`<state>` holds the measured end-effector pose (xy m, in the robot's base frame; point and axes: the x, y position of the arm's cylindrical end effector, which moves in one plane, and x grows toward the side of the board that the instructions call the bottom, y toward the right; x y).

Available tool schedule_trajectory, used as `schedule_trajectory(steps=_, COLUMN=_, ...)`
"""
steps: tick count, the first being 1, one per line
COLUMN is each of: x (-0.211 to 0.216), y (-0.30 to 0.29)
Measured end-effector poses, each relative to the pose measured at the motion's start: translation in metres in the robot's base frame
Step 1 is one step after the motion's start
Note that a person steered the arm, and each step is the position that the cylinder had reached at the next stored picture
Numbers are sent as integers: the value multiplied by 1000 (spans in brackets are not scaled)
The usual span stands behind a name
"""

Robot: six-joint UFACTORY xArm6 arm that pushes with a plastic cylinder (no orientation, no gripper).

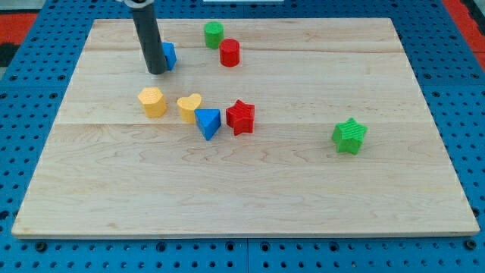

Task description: Push your arm towards the blue cube

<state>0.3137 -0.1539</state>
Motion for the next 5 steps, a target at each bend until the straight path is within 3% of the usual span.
schedule_trajectory(steps=2, x=-4, y=17)
schedule_trajectory(steps=3, x=12, y=70)
schedule_trajectory(steps=5, x=13, y=88)
